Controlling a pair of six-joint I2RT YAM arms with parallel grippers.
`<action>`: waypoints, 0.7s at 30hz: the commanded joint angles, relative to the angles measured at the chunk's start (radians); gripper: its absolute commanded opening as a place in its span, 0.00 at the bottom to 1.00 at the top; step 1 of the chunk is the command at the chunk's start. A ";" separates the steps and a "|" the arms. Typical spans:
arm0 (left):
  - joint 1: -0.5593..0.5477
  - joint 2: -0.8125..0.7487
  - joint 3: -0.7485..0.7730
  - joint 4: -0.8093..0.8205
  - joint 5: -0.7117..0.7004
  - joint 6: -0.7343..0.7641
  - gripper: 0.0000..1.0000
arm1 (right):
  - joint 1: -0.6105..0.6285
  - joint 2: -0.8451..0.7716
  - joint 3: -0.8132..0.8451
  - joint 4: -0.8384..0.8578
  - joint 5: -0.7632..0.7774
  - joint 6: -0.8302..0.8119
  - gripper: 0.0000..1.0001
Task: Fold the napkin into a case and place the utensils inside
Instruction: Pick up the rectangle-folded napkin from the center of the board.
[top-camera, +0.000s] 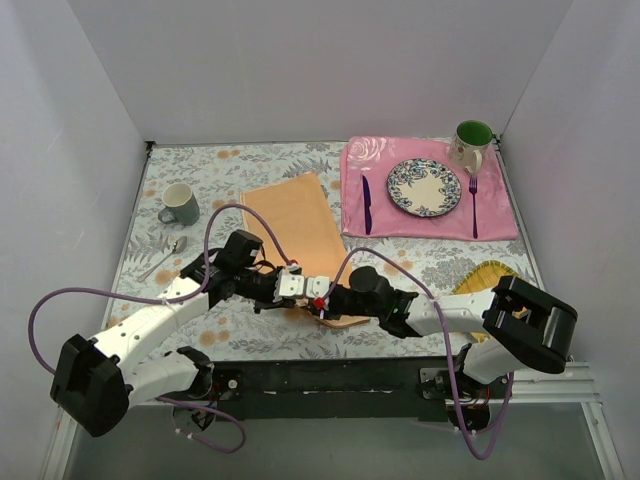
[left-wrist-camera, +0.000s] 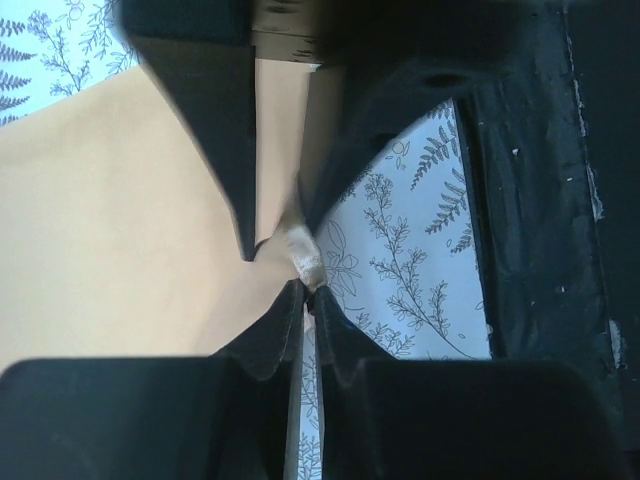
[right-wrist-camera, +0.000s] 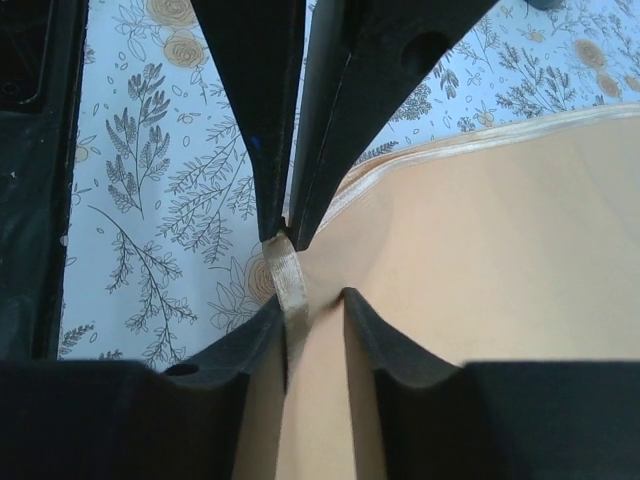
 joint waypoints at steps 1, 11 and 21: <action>-0.028 0.039 0.035 0.008 0.003 -0.014 0.00 | 0.018 0.021 0.110 0.016 0.024 0.002 0.11; 0.321 0.088 0.192 0.005 0.009 -0.209 0.48 | 0.017 -0.191 -0.007 -0.217 -0.072 -0.101 0.01; 0.565 0.572 0.527 0.171 -0.286 -0.824 0.63 | 0.018 -0.424 -0.108 -0.512 -0.111 -0.221 0.01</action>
